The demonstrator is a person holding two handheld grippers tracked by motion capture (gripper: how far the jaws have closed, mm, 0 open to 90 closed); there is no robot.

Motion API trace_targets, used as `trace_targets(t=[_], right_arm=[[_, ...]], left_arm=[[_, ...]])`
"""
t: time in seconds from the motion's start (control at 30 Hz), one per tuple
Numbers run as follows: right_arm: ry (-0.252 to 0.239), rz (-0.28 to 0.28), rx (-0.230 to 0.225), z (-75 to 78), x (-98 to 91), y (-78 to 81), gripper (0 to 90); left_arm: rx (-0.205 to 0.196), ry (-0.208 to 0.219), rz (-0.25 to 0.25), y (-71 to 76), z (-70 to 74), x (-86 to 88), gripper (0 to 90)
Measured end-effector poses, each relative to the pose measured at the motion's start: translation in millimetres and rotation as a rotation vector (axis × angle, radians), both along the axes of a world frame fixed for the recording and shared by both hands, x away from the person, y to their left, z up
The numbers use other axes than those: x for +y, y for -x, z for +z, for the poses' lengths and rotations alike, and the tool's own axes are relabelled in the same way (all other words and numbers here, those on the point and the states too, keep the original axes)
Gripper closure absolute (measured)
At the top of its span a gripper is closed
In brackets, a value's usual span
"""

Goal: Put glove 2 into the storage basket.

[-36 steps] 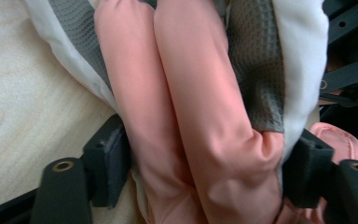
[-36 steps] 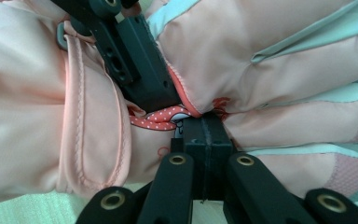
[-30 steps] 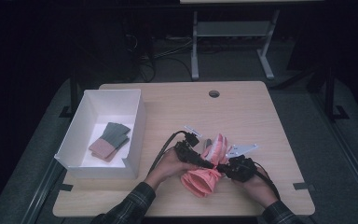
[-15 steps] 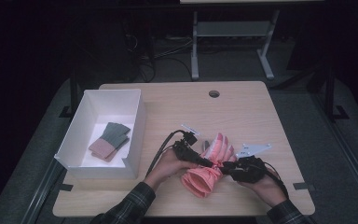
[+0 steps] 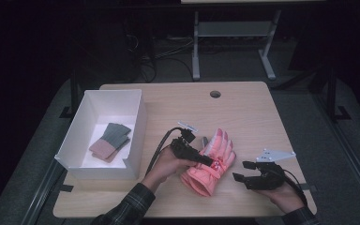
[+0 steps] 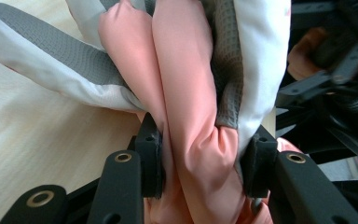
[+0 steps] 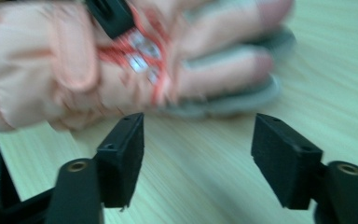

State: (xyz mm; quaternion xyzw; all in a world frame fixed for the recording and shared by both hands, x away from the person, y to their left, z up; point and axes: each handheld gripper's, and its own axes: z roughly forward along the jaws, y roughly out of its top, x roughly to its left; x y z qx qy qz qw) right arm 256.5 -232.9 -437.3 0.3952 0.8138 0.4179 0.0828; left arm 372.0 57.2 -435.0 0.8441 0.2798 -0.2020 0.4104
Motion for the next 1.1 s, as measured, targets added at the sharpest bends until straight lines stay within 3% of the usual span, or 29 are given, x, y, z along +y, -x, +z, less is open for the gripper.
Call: trace_targets(t=[0.03,0.2,0.23,0.33,0.37,0.43,0.57,0.6,0.73,1.1], right_arm=[[0.002,-0.021,0.016,-3.8,-2.5,0.8,26.2],[0.024,-0.046,0.023,-11.2,-4.7,0.1,20.3],[0.038,-0.069,0.024,-13.7,-5.3,-1.3,17.2],[0.048,-0.091,0.014,-16.3,-5.4,-2.8,14.6],[0.083,-0.117,0.002,-18.7,-4.9,-4.5,13.6],[0.091,-0.136,-0.014,-20.3,-5.1,-5.5,13.1],[0.097,-0.143,-0.021,-22.5,-5.5,-6.2,11.7],[0.099,-0.144,-0.022,-23.0,-5.0,-6.5,11.2],[0.111,-0.148,-0.034,-24.6,-4.2,-7.0,10.7],[0.142,-0.144,-0.042,-26.7,-3.5,-7.7,10.7]], left_arm=[[-0.014,0.0,0.009,0.1,4.7,3.0,58.7],[-0.028,0.003,0.045,-1.5,12.6,9.7,58.7],[-0.049,-0.006,0.061,-0.4,19.2,13.1,58.6],[-0.074,-0.013,0.072,1.3,26.7,16.2,58.3],[-0.081,-0.004,0.086,0.9,33.1,20.1,58.2],[-0.094,-0.011,0.096,0.0,40.6,23.7,58.2],[-0.113,-0.014,0.112,-0.1,54.4,28.2,58.2],[-0.129,-0.014,0.125,0.5,65.6,31.6,58.2],[-0.155,-0.019,0.14,-0.1,82.4,37.9,58.0],[-0.203,-0.036,0.174,-2.2,123.4,59.8,57.3]])
